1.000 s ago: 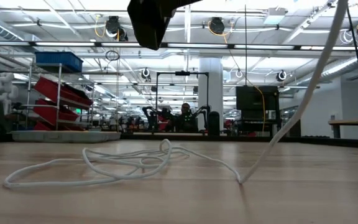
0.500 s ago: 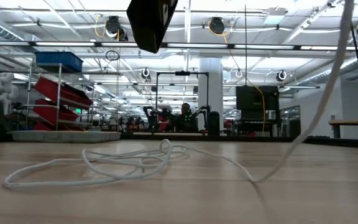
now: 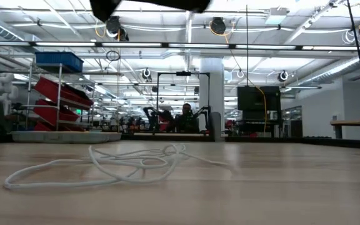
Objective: Coil cords
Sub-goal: Coil the white wire on the spool
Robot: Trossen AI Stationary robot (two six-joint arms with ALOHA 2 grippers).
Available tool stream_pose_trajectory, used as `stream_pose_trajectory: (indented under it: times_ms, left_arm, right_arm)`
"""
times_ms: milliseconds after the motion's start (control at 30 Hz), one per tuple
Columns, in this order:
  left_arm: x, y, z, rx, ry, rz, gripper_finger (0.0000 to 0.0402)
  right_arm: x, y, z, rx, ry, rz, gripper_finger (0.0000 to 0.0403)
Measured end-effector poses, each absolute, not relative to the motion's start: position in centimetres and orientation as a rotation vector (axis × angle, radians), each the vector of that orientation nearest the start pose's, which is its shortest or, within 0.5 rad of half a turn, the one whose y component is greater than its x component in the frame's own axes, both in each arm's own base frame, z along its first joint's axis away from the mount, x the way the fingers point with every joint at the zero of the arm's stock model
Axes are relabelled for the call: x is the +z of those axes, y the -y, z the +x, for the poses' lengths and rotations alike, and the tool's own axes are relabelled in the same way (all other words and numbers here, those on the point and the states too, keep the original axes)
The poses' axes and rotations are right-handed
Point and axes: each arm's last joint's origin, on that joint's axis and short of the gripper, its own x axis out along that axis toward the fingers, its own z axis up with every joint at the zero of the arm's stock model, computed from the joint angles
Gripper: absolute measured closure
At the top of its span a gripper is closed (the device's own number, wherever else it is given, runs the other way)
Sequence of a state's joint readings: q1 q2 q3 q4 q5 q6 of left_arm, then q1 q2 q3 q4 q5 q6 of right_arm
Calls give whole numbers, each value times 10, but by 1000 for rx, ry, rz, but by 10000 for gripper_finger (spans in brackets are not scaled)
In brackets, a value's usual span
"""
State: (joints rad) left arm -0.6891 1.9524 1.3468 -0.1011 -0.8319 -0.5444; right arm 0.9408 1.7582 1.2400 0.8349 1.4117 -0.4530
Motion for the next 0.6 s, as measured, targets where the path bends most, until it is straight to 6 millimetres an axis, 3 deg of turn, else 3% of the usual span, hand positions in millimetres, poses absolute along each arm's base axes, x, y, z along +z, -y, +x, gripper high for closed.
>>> stream_pose_trajectory:
  times_ms: [300,600]
  left_arm:
    - [237,235,284,405,-557,-1,400]
    - [296,223,246,393,-432,-23,400]
  right_arm:
    - [315,-291,247,-481,8,-169,403]
    - [308,-290,252,-482,-13,-192,403]
